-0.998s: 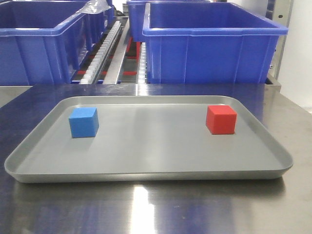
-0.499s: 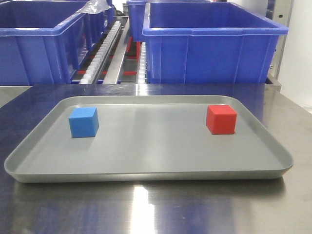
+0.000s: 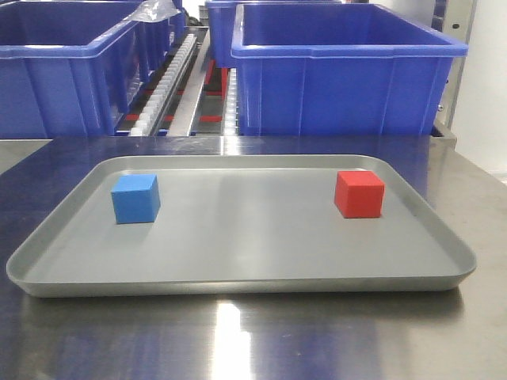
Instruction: Sort and place red and blue blocks on shelf
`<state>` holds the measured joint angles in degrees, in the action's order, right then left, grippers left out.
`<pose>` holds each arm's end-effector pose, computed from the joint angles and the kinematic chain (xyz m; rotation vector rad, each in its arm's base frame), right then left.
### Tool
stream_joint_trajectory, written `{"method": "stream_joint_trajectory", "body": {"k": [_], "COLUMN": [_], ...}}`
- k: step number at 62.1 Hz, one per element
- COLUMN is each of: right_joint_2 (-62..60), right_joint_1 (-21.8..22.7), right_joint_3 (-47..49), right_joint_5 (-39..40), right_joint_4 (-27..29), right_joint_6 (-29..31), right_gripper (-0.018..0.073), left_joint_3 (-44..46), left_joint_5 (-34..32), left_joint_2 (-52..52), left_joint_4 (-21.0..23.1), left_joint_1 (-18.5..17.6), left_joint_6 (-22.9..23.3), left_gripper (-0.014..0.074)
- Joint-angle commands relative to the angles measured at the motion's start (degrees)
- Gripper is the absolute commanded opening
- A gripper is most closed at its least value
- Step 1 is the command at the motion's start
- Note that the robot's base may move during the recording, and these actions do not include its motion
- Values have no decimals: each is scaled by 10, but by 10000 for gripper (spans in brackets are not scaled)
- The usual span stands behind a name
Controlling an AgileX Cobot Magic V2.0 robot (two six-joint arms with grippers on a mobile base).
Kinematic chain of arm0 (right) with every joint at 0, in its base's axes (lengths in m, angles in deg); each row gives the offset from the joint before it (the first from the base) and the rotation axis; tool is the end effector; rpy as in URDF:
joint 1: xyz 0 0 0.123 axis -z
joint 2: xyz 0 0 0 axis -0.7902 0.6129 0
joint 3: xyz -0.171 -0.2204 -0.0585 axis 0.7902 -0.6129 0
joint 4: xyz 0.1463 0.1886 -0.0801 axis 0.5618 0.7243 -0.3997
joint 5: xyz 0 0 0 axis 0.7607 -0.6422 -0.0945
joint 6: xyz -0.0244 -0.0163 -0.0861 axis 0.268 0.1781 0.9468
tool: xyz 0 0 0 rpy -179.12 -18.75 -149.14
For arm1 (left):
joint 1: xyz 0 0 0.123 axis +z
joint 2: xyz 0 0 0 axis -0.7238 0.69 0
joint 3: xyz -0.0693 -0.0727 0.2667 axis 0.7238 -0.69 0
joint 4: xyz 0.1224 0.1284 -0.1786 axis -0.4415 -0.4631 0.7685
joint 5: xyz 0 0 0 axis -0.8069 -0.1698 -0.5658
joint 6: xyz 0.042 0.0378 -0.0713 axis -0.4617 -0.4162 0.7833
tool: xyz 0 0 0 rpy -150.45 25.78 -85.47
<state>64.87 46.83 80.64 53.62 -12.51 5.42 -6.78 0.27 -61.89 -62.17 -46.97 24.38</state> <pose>0.1511 0.0088 0.2821 0.0946 2.2372 0.0666 0.0563 -0.0006 0.2058 -0.0516 1.5430 -0.0697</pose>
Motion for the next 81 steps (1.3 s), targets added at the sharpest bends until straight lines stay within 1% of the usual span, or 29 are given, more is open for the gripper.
{"method": "stream_joint_trajectory", "body": {"k": [1, 3, 6, 14, 18, 23, 26, 32, 36, 46, 54, 76, 81], "right_joint_2": [43, 62, 94, 160, 193, 242, 276, 338, 373, 430, 462, 519, 524], "right_joint_1": [-27, -42, -67, -123, -149, -173, -185, -199, -205, -215, -225, -241, -242], "right_joint_3": [54, 70, 98, 151, 178, 223, 260, 326, 368, 439, 468, 507, 509], "right_joint_5": [-14, -30, -53, -68, -77, -119, -161, -238, -266, -284, -282, -282, -284], "right_joint_4": [-60, -75, -90, -95, -92, -73, -51, -8, 14, 48, 66, 66, 66], "right_joint_6": [-65, -84, -104, -109, -109, -109, -109, -109, -109, -109, -109, -109, -109], "right_gripper": [89, 123, 211, 432, 490, 500, 501, 501, 501, 501, 501, 502, 529], "left_joint_3": [-16, -16, -16, -16, -16, -16, -16, -16, -16, -16, -16, -16, -16], "left_joint_5": [-50, -50, -50, -50, -50, -50, -50, -50, -50, -50, -50, -50, -50], "left_joint_2": [-10, -10, -10, -10, -10, -10, -10, -10, -10, -10, -10, -10, -10], "left_joint_4": [4, 4, 4, 4, 4, 4, 4, 4, 4, 4, 4, 4, 4], "left_joint_1": [0, 0, 0, 0, 0, 0, 0, 0, 0, 0, 0, 0, 0], "left_joint_6": [0, 0, 0, 0, 0, 0, 0, 0, 0, 0, 0, 0, 0], "left_gripper": [125, 125, 125, 125, 125, 125, 125, 125, 125, 125, 125, 125, 125]}}
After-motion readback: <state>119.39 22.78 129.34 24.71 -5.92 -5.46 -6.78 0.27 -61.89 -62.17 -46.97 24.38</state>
